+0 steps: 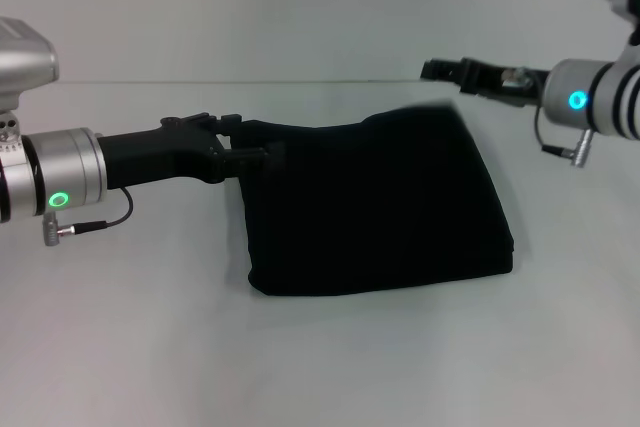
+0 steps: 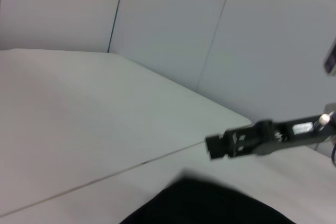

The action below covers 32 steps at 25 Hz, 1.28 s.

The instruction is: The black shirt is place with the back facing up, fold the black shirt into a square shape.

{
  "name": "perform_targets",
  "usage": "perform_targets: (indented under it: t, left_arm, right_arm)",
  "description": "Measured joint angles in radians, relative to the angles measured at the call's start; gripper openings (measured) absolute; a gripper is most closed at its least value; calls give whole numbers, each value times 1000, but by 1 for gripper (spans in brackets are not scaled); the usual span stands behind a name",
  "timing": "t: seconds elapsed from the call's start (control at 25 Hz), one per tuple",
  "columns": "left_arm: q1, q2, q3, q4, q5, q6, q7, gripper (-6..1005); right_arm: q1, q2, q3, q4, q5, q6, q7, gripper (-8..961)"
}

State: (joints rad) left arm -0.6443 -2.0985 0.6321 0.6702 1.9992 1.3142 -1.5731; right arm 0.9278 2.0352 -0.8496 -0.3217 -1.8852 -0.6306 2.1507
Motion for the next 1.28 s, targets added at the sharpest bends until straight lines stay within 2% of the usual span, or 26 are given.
perform_targets:
  t: [0.12, 0.32, 0.56, 0.76, 0.88, 1.04, 1.28]
  left_arm:
    - [0, 0, 0, 0, 0, -17, -3, 931]
    - [-14, -3, 1, -8, 0, -85, -41, 931]
    - [-65, 4, 2, -78, 0, -247, -244, 931]
    - [-94, 12, 45, -136, 36, -400, -461, 931]
    - [-108, 18, 52, -169, 72, -438, -539, 930]
    - [-127, 19, 52, -222, 84, -481, -553, 930]
    - [-164, 2, 47, -275, 78, -540, -556, 930]
  right_arm:
    - [-21, -18, 2, -8, 67, -6, -29, 760]
    - [-76, -44, 12, -36, 74, -22, -27, 756]
    - [-133, -76, 32, -67, 73, -136, -35, 756]
    - [-147, -87, 24, -83, 67, -191, -36, 756]
    - [-154, -93, 16, -88, 67, -211, -40, 756]
    - [-157, -98, 6, -91, 66, -216, -62, 756]
    - [-156, -102, -29, -91, 61, -213, -67, 757]
